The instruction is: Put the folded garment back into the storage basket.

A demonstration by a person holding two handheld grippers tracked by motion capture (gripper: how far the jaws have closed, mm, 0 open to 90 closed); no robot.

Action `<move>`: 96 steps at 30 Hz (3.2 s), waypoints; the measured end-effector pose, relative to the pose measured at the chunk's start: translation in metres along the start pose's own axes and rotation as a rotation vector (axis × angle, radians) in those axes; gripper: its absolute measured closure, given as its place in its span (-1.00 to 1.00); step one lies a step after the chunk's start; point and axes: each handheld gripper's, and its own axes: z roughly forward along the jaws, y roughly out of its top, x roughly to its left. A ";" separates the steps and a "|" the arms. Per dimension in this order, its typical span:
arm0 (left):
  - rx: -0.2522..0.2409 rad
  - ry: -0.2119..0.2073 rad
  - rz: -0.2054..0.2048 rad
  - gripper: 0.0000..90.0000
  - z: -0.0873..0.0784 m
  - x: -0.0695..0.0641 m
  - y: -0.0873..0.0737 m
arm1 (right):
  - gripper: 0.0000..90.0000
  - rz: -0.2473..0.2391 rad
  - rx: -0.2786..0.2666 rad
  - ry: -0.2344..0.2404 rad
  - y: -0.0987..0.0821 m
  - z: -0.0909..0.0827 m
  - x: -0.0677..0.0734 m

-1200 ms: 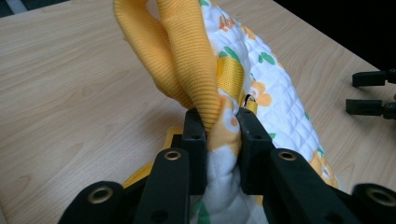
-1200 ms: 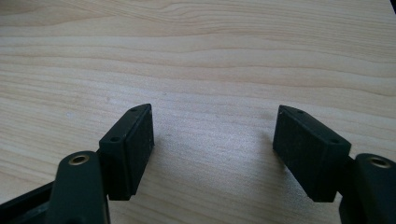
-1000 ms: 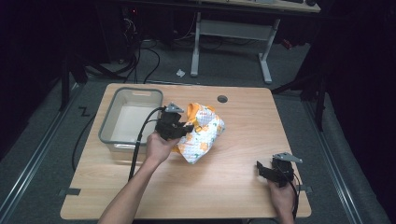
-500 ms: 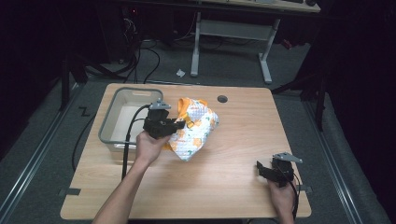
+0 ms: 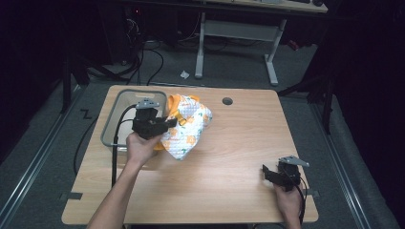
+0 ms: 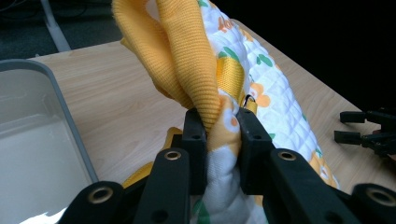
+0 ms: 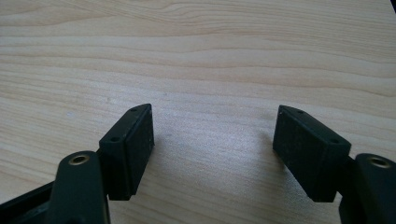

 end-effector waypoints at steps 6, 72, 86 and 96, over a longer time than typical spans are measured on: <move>-0.009 0.010 -0.009 0.69 -0.003 0.003 0.000 | -0.34 0.000 0.000 0.000 0.000 0.000 0.000; -0.092 0.340 -0.181 0.69 -0.046 0.091 -0.019 | -0.35 0.001 0.001 -0.002 0.000 0.000 0.000; -0.058 0.385 -0.224 0.68 -0.025 0.108 -0.026 | -0.35 -0.001 -0.002 -0.001 0.000 0.000 0.000; -0.012 0.401 -0.250 0.68 -0.010 0.118 -0.034 | -0.35 -0.001 0.000 -0.002 0.000 0.000 0.000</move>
